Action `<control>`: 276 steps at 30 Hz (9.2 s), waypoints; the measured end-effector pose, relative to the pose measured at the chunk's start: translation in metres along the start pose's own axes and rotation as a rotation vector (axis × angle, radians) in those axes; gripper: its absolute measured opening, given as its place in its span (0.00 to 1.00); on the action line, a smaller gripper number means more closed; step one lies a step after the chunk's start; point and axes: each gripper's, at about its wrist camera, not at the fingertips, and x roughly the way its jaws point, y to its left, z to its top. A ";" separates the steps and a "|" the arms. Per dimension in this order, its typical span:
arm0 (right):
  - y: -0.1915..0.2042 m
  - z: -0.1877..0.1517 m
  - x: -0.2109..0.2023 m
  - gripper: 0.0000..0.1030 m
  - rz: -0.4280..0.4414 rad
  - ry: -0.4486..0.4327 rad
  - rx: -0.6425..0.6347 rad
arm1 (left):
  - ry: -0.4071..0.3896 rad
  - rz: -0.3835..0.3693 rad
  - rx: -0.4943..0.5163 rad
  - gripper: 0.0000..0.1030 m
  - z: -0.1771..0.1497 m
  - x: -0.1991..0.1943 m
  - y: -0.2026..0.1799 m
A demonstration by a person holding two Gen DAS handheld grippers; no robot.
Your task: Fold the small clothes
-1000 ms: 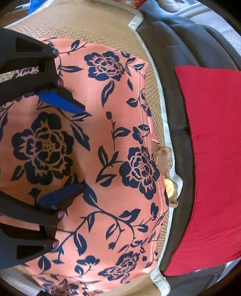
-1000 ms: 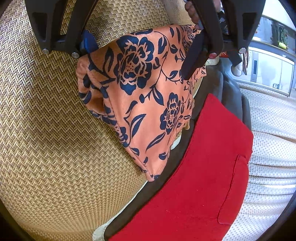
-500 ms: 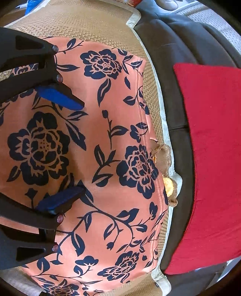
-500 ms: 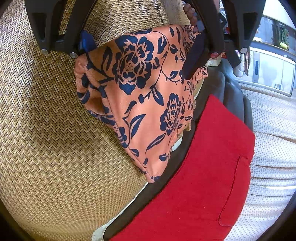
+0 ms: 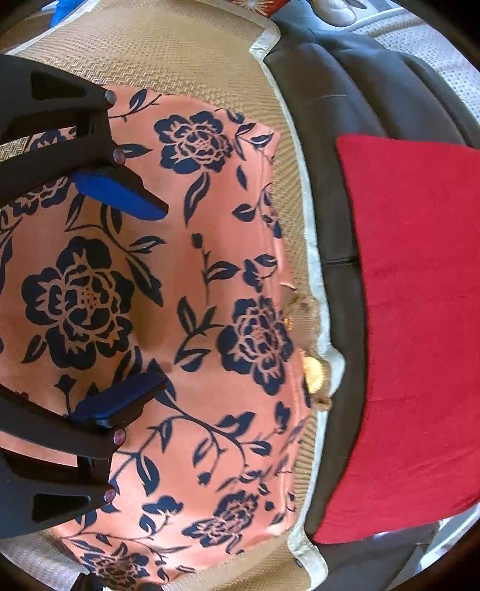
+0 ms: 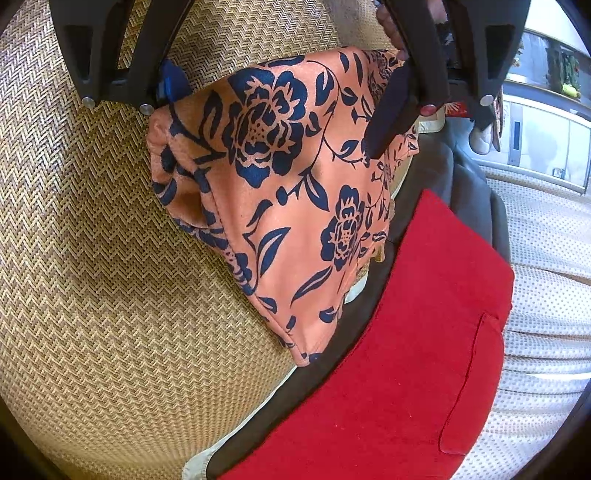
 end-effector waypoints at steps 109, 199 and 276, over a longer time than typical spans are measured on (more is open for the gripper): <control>0.210 -0.151 0.105 0.14 0.090 0.254 -0.813 | 0.124 -0.549 -0.252 0.52 0.038 0.031 0.222; 0.096 -0.024 0.130 0.74 0.088 0.430 -0.281 | -0.187 -0.431 -0.173 0.82 0.014 -0.003 0.155; 0.104 0.028 0.126 0.35 -0.043 0.260 -0.533 | 0.156 -0.587 -0.256 0.29 0.032 0.117 0.068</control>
